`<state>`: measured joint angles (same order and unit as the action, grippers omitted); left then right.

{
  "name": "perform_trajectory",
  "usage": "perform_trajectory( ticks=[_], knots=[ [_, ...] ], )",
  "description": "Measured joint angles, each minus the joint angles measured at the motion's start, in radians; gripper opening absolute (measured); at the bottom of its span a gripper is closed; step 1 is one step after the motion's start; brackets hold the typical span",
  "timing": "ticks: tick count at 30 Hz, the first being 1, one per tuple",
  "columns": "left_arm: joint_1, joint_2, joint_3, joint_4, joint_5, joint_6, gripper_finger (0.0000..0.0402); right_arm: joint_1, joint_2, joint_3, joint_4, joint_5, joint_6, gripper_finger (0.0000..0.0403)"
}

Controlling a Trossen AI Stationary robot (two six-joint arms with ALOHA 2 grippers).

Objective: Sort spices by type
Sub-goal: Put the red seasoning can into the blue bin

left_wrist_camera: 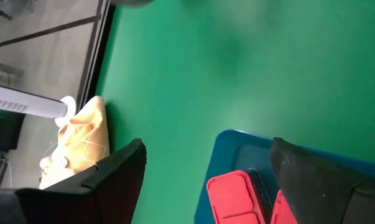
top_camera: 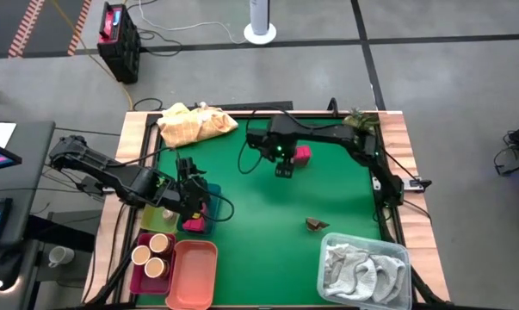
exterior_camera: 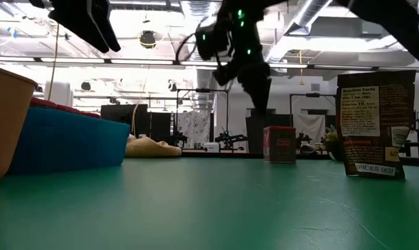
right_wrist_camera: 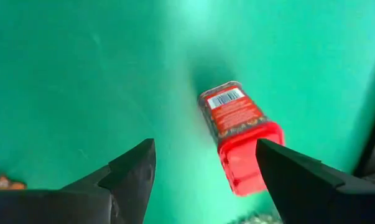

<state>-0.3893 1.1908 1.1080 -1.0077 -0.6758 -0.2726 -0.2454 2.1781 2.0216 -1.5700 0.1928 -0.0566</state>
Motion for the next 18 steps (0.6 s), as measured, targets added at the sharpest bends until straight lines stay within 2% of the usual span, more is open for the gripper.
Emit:
perform_trajectory(
  ticks=[8,18],
  knots=[
    [0.000,0.000,0.000,0.000,0.000,-0.015,0.0327,0.032,-0.015,0.000,0.000,0.119,-0.131,0.0312],
    [0.000,0.000,0.000,-0.012,0.021,-0.032,0.0327,-0.048,-0.013,-0.127,0.053,0.124,-0.182,0.0331]
  ],
)
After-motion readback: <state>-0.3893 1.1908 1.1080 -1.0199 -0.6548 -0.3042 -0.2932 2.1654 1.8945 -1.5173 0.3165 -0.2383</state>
